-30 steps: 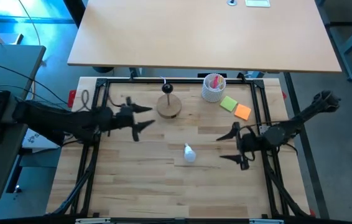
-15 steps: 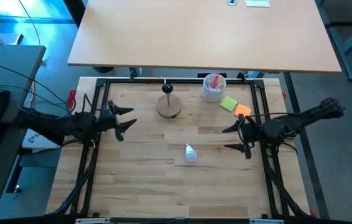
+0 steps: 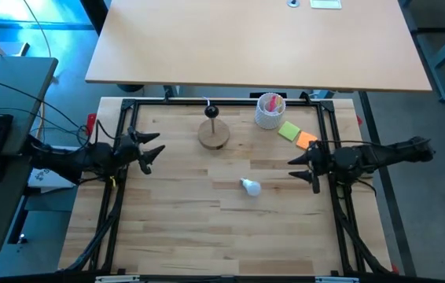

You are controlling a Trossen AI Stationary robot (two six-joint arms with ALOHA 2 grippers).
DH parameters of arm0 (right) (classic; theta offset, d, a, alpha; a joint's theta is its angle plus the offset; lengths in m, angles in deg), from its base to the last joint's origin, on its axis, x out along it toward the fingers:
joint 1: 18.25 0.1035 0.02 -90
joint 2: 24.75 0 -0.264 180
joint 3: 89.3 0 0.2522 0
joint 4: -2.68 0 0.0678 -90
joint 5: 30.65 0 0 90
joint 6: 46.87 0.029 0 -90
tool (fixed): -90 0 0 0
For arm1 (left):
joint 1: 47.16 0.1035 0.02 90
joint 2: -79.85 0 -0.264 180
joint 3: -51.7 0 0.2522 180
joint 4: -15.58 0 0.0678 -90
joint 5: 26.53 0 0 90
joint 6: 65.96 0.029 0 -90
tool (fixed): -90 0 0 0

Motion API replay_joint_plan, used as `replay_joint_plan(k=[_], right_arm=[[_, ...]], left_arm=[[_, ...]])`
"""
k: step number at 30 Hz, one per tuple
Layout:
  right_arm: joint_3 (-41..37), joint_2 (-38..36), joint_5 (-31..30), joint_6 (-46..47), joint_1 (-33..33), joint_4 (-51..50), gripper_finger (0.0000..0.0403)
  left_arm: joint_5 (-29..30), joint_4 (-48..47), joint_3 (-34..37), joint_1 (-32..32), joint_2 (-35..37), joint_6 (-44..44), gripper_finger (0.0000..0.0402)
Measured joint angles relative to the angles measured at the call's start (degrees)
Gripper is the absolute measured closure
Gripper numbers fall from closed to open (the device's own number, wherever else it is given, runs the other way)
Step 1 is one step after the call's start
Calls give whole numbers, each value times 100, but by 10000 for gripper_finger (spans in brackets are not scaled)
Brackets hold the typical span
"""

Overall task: Screw lightbulb
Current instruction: Return to Home Position

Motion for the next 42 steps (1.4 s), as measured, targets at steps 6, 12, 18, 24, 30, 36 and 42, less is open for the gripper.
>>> replay_joint_plan(k=[6,12,18,24,30,36,42], right_arm=[[-911,-1084,404,-50,-156,1014,213],[-1662,-1460,1034,-113,-577,1901,213],[-1852,-1437,1520,-105,-1043,2350,213],[-1852,-1437,1798,-393,-1254,2560,213],[-1852,-1433,1684,-243,-1274,2308,213],[-1850,-1265,1057,-258,-1276,2155,213],[-1850,-1037,1060,96,-1274,2159,213]], left_arm=[[87,-256,0,2,238,-3,149],[102,-324,0,2,265,3,149],[-279,-716,0,4,278,19,149],[-308,-757,223,32,318,26,149],[-289,-709,332,42,316,-3,149],[-180,-710,332,42,280,270,149],[-193,-710,332,24,257,154,149]])
